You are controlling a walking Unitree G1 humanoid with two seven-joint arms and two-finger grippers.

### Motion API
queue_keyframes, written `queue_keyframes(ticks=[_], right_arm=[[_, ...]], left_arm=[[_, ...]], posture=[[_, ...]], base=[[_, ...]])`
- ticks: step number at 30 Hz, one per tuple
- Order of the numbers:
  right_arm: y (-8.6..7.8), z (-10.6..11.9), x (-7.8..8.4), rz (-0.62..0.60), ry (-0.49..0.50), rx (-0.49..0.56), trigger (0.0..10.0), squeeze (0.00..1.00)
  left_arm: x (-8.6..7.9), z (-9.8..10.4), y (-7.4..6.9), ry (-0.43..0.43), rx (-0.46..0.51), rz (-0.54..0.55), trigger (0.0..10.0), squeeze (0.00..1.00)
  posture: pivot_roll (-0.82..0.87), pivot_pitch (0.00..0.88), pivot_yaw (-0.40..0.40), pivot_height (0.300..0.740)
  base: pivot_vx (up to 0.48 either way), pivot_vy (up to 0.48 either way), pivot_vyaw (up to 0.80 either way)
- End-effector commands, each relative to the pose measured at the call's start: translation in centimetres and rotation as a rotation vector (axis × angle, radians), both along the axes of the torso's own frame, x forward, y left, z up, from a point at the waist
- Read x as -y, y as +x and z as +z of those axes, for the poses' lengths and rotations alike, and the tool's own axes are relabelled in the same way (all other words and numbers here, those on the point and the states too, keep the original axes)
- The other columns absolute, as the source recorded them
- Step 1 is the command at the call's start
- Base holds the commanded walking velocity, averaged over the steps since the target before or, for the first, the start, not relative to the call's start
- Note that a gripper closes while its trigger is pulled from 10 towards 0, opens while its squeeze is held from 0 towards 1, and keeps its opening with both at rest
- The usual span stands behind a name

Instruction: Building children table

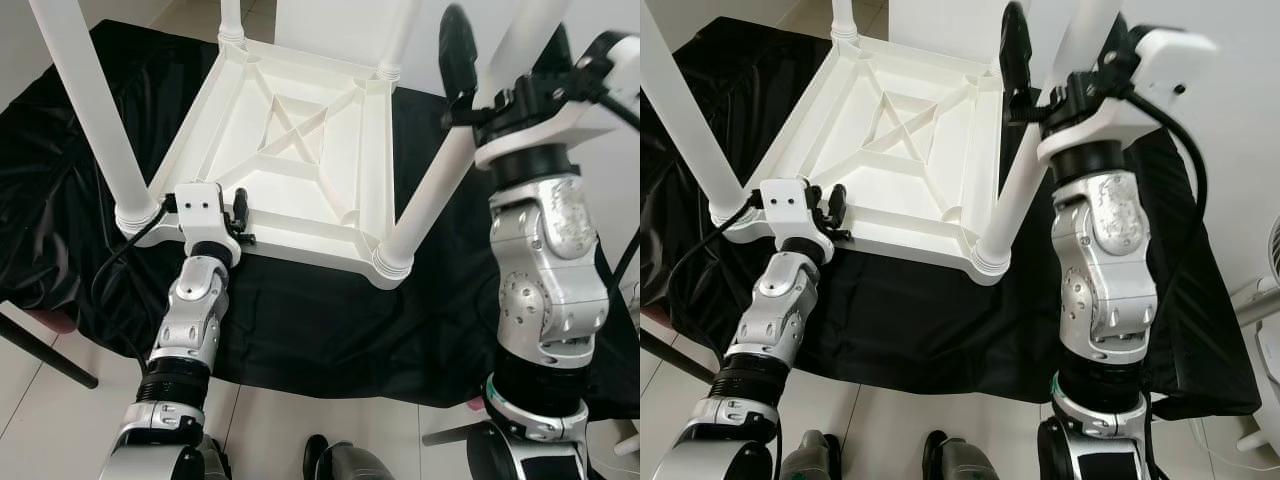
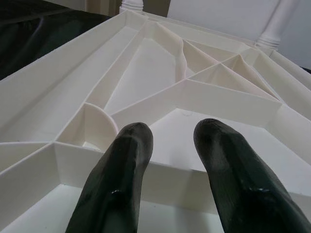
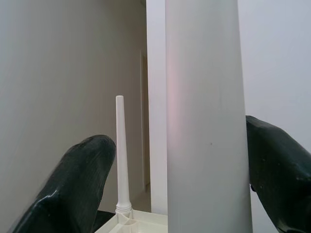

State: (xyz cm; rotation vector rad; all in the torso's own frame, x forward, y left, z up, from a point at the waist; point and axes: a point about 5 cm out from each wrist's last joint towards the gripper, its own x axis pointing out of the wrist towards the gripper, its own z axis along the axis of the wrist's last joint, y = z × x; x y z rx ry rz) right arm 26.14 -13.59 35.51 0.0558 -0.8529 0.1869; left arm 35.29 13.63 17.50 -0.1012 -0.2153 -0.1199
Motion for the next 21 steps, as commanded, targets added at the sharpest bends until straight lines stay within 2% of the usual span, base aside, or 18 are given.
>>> queue_keyframes(ticks=[1, 2, 3, 4, 5, 16, 17, 18, 21], right_arm=[[-0.1, 0.3, 0.3, -0.012, 0.012, -0.001, 10.0, 0.00], [-0.1, 0.3, 0.3, -0.012, 0.012, -0.001, 10.0, 0.00], [-0.2, 0.4, 0.3, -0.011, 0.013, -0.002, 8.6, 0.00], [-0.2, 0.4, 0.3, -0.011, 0.013, -0.002, 8.6, 0.00], [-0.3, 0.3, 0.4, -0.015, 0.015, -0.012, 10.0, 0.00], [-0.4, -0.7, 0.8, -0.051, 0.018, -0.082, 10.0, 0.00], [-0.4, -0.7, 0.9, -0.058, 0.018, -0.083, 8.2, 0.00], [-0.5, -0.6, 1.0, -0.063, 0.024, -0.082, 0.0, 0.00], [-0.5, -0.6, 1.1, -0.067, 0.027, -0.082, 0.0, 0.00]], left_arm=[[-0.2, -1.9, 0.0, -0.017, -0.088, 0.056, 10.0, 0.00], [-0.2, -1.9, 0.0, -0.017, -0.088, 0.056, 10.0, 0.00], [-0.3, -1.9, 0.0, -0.018, -0.091, 0.058, 10.0, 0.00], [-0.3, -1.9, 0.0, -0.018, -0.091, 0.058, 10.0, 0.00], [-0.3, -2.0, 0.0, -0.018, -0.094, 0.061, 10.0, 0.00], [-0.7, -2.2, 0.1, -0.014, -0.101, 0.062, 10.0, 0.00], [-0.7, -2.4, 0.1, -0.014, -0.106, 0.063, 10.0, 0.00], [-0.8, -2.8, 0.1, -0.020, -0.119, 0.065, 10.0, 0.00], [-0.8, -3.0, 0.1, -0.023, -0.127, 0.067, 10.0, 0.00]], posture=[[0.06, 0.186, -0.110, 0.740], [0.06, 0.186, -0.110, 0.740], [0.06, 0.187, -0.110, 0.740], [0.06, 0.187, -0.110, 0.740], [0.05, 0.189, -0.110, 0.740], [0.05, 0.194, -0.108, 0.740], [0.05, 0.194, -0.108, 0.740], [0.05, 0.194, -0.108, 0.740], [0.05, 0.194, -0.108, 0.740]], base=[[0.000, 0.000, 0.00], [0.000, 0.000, 0.00], [0.000, 0.000, 0.00], [0.000, 0.000, 0.00], [0.000, 0.000, 0.00], [0.000, 0.000, 0.00], [0.000, 0.000, 0.00], [0.000, 0.000, 0.00], [0.000, 0.000, 0.00]])
